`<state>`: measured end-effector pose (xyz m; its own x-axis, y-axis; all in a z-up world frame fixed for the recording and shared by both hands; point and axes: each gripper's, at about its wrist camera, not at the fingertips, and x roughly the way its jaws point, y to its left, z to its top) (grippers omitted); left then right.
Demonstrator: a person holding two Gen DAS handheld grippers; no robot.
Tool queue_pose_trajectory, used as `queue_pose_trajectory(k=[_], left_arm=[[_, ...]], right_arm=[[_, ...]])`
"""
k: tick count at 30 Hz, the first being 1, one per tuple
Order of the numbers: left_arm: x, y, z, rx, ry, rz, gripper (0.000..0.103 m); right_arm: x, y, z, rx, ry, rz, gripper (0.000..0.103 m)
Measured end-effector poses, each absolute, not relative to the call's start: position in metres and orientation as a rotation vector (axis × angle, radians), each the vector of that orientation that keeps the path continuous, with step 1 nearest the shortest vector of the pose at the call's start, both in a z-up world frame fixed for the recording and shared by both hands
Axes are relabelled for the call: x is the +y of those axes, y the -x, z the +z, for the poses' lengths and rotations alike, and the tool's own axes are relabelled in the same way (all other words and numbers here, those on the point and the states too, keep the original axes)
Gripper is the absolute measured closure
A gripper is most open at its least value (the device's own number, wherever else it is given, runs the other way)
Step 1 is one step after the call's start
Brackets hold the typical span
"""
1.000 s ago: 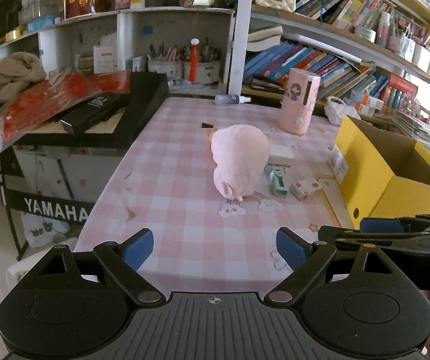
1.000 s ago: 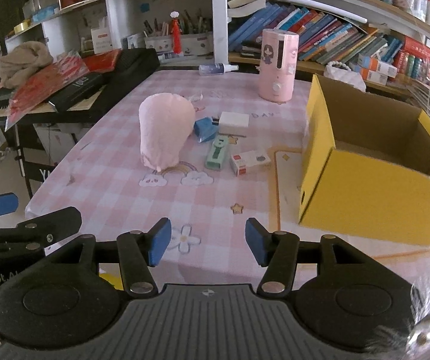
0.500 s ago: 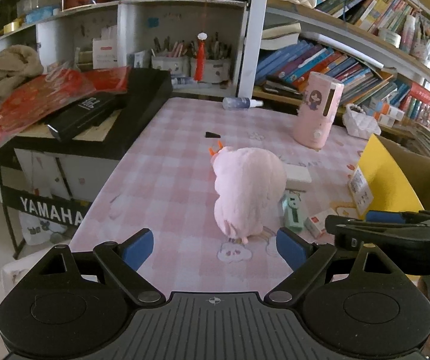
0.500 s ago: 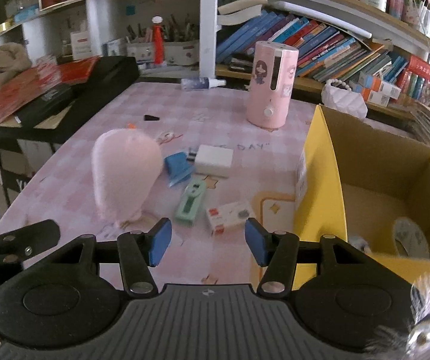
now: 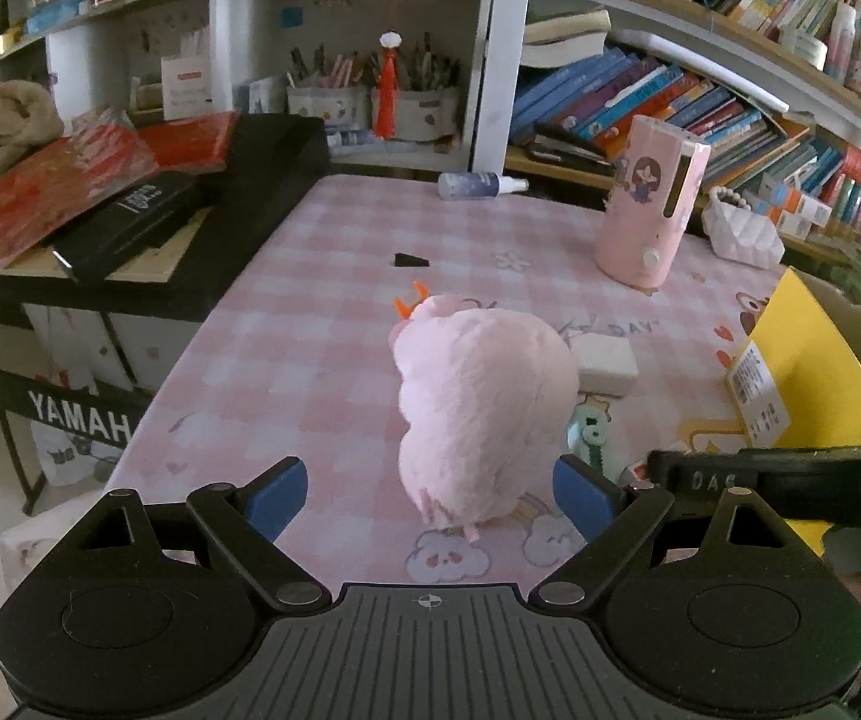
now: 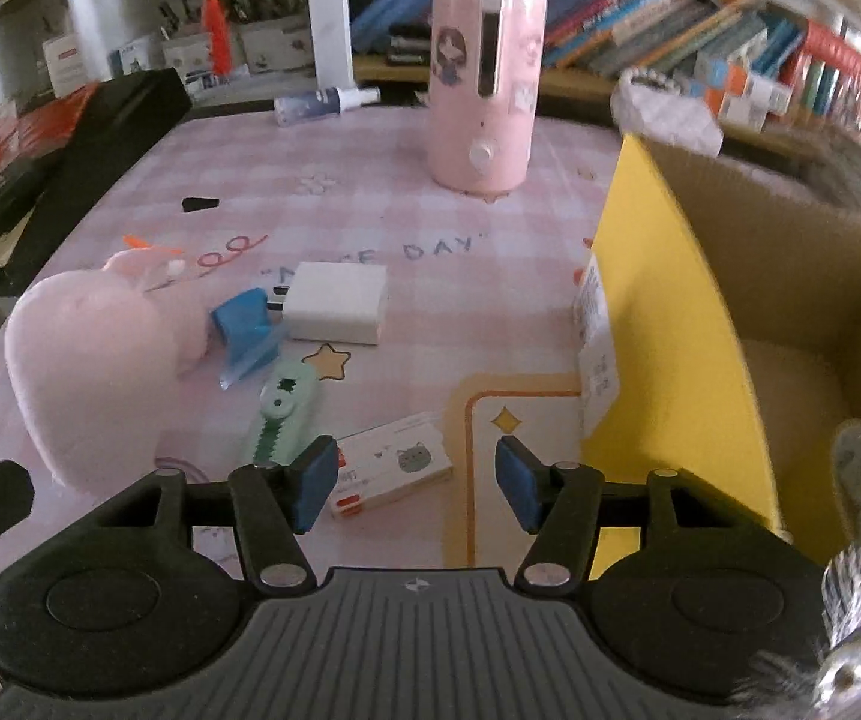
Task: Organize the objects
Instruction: 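Grasp the pink plush with the left tool while the right tool grasps the white staple box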
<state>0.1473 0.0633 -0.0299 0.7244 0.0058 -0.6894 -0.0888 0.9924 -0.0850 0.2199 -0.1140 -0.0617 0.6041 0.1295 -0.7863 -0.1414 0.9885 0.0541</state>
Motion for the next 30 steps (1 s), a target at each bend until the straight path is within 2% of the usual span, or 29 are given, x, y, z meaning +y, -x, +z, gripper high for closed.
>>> queue_pose_trajectory(k=[2,12,14,15,16,26,28,29,30], left_arm=[[0.062,-0.153,-0.031,0.762,0.121,0.051,0.012],[0.053,-0.177,-0.041,0.798,0.129,0.037,0.012],[0.051,-0.182,-0.043,0.805,0.13,0.031,0.012],[0.05,-0.184,-0.044,0.808,0.129,0.028,0.012],[0.049,-0.187,-0.044,0.808,0.132,0.028,0.012],[0.041,-0.215,-0.058,0.852,0.104,0.056,0.013],[0.041,-0.217,-0.059,0.857,0.084,0.066,0.026],[0.041,-0.216,-0.059,0.86,0.089,0.053,0.036],[0.042,-0.215,-0.058,0.86,0.09,0.057,0.039]], right_arm=[[-0.113,-0.223,-0.065,0.917,0.021,0.194,0.034],[-0.105,-0.241,-0.085,0.99,0.085,0.244,0.033],[-0.102,-0.24,-0.085,0.982,0.111,0.256,0.037],[-0.103,-0.24,-0.084,0.973,0.111,0.267,0.047],[-0.103,-0.242,-0.083,0.97,0.113,0.275,0.048],[-0.108,-0.243,-0.077,0.931,0.139,0.311,0.049],[-0.108,-0.241,-0.075,0.92,0.142,0.315,0.049],[-0.109,-0.24,-0.074,0.914,0.144,0.315,0.049],[-0.109,-0.239,-0.072,0.908,0.143,0.314,0.049]])
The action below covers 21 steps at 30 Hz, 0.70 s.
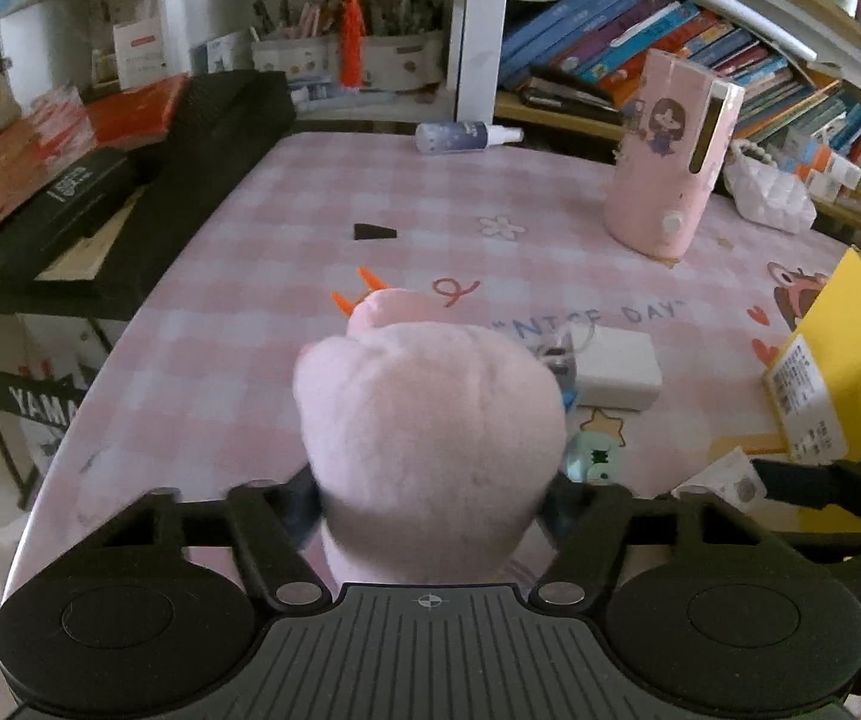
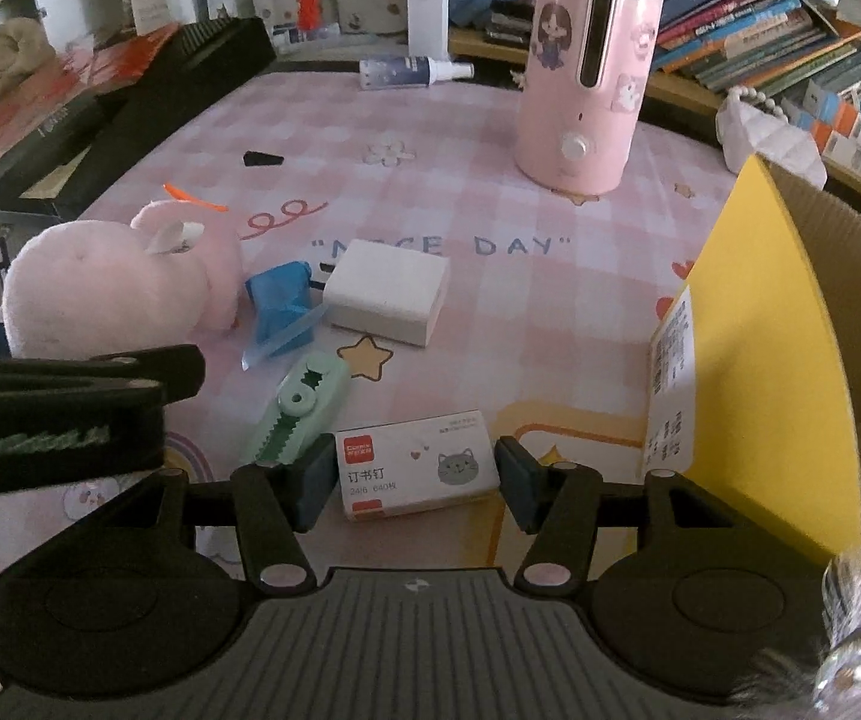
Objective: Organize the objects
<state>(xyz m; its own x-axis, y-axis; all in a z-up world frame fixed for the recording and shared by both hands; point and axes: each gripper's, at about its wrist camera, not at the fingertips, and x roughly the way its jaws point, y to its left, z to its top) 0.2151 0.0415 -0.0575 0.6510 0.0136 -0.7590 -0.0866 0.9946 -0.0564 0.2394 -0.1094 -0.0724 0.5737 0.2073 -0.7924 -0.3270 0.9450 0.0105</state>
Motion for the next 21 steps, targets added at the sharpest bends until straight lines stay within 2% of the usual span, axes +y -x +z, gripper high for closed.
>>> queue_pose_trajectory(k=[10,21], left_arm=[[0.06,-0.171,-0.028,0.75,0.168,0.033,0.041],[0.074,-0.116,-0.014,0.716,0.176,0.014,0.04]], right_arm=[[-0.11,-0.22,-0.055,0.84,0.091,0.301,0.049],[-0.094,-0.173,-0.031,0.763,0.088,0.341,0.049]])
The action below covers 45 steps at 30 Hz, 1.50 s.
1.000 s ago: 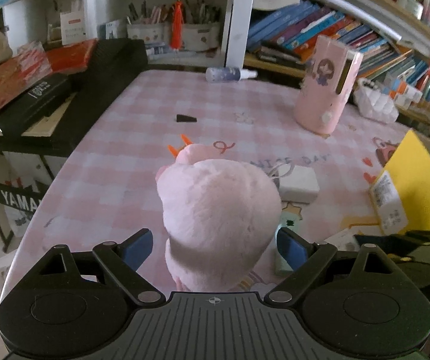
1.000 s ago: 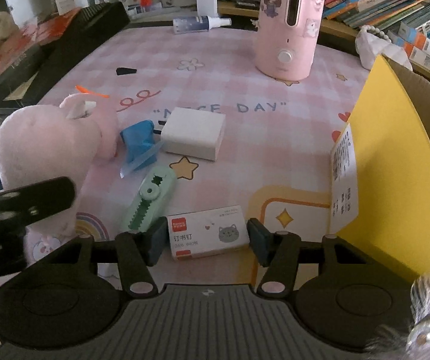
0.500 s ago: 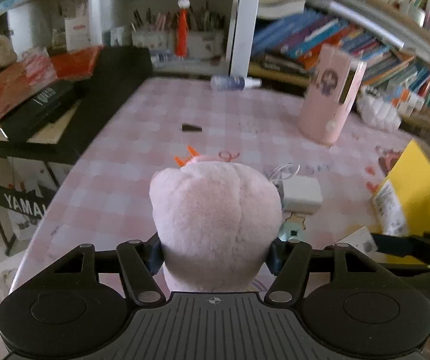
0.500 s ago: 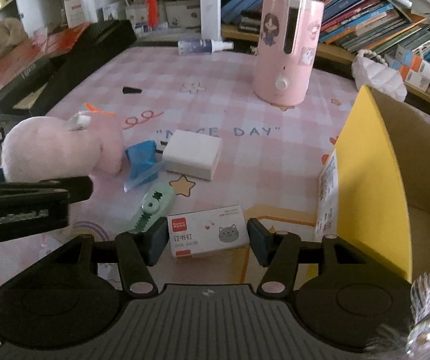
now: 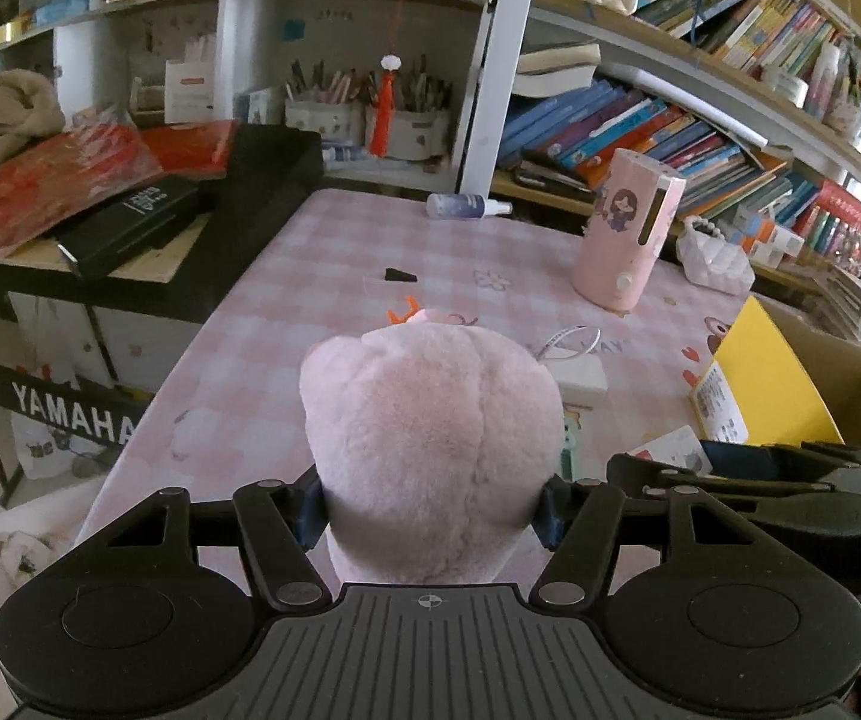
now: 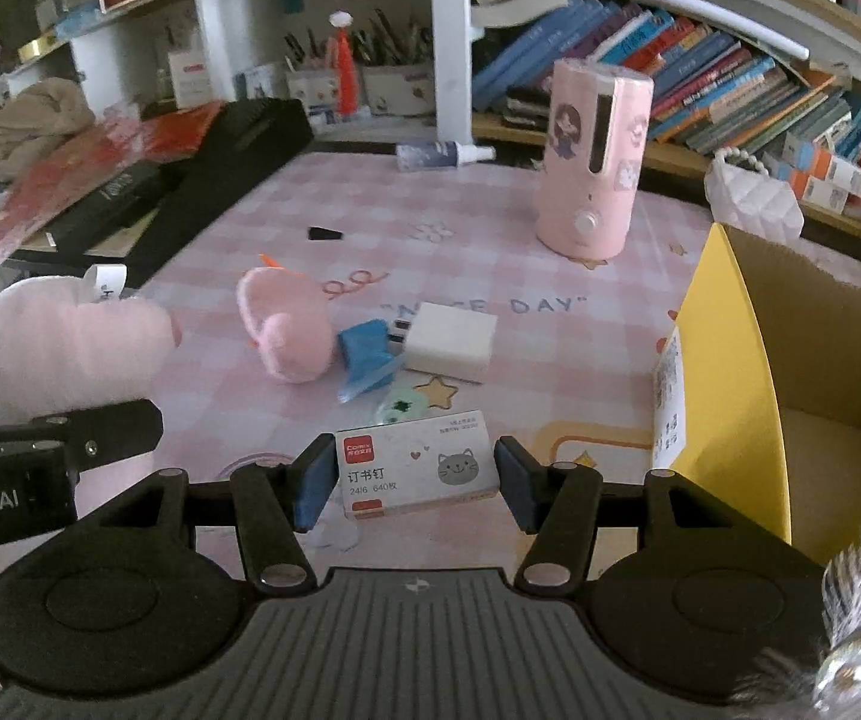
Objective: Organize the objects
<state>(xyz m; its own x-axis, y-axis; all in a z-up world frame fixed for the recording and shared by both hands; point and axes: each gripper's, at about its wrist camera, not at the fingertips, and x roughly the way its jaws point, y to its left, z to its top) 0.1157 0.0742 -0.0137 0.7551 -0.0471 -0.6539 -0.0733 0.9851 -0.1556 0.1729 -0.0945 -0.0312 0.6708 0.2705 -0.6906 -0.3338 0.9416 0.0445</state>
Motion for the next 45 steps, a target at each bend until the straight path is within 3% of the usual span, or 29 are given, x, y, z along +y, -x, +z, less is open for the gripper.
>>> queue_pose_trajectory(k=[23,45], left_arm=[[0.087,0.006,-0.01,0.717,0.159,-0.063,0.04],[0.042,0.05,-0.015,0.739,0.073,-0.273,0.04]], right_arm=[[-0.092,-0.034,-0.024,0.75,0.051,0.292,0.049],[-0.143,0.046,-0.032,0.768,-0.062,0.093,0.049]])
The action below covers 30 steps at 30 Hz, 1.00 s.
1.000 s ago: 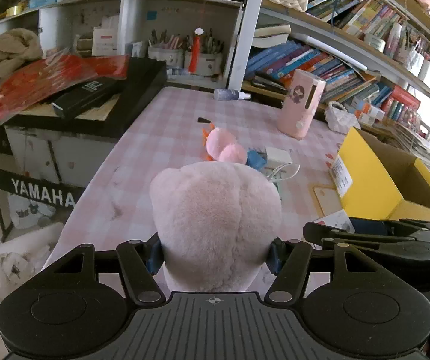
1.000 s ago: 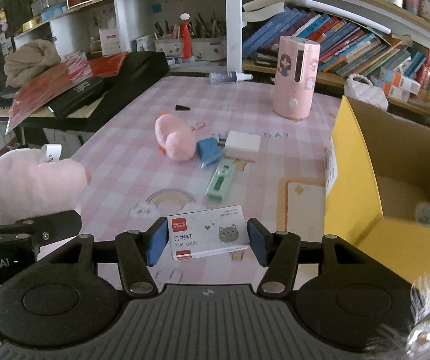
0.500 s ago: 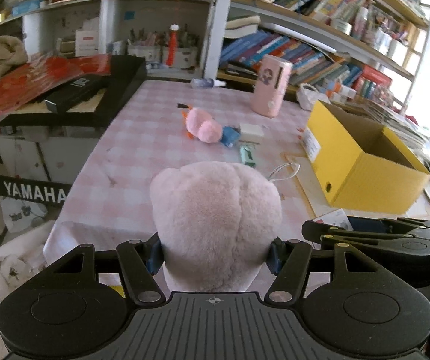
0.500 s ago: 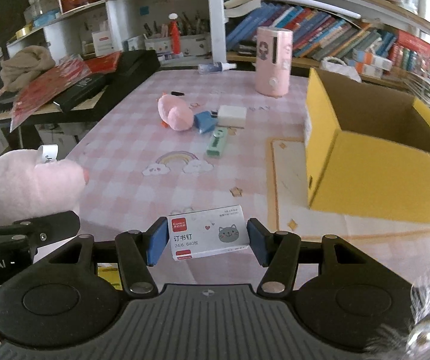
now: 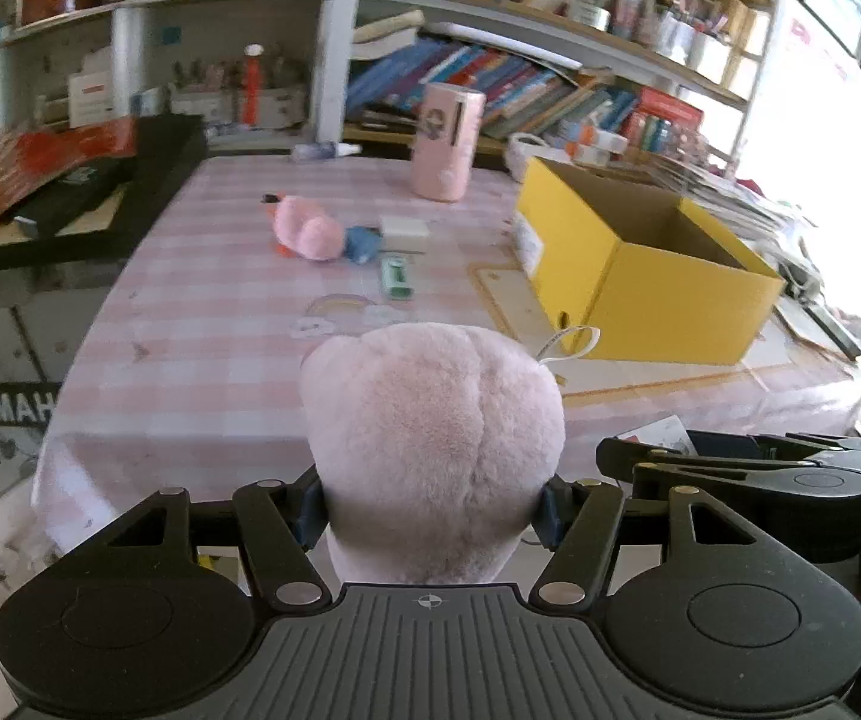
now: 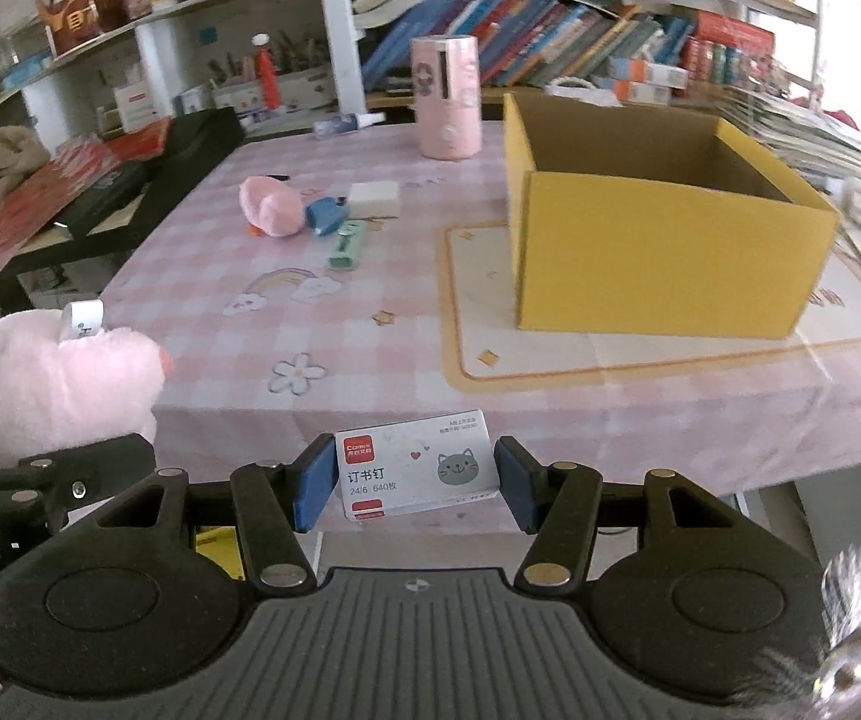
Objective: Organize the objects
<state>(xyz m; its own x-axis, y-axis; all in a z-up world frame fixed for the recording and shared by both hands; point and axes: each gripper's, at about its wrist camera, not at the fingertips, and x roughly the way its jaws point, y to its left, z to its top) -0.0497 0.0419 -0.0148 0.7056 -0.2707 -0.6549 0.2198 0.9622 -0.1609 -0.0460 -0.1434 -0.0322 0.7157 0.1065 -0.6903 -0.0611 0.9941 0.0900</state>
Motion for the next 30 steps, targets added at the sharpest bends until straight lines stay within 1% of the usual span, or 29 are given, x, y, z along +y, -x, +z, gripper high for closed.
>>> queue_pose_trajectory(k=[16,30], left_arm=[[-0.017,0.043,-0.013,0.734,-0.009,-0.465,0.04],[-0.046,0.026,-0.013,0.735,-0.014,-0.506,0.04]], right_arm=[[-0.206,0.073,-0.032,0.754,-0.157,-0.111,0.049],[-0.236,0.063,-0.027,0.748,-0.164,-0.164,0.049]])
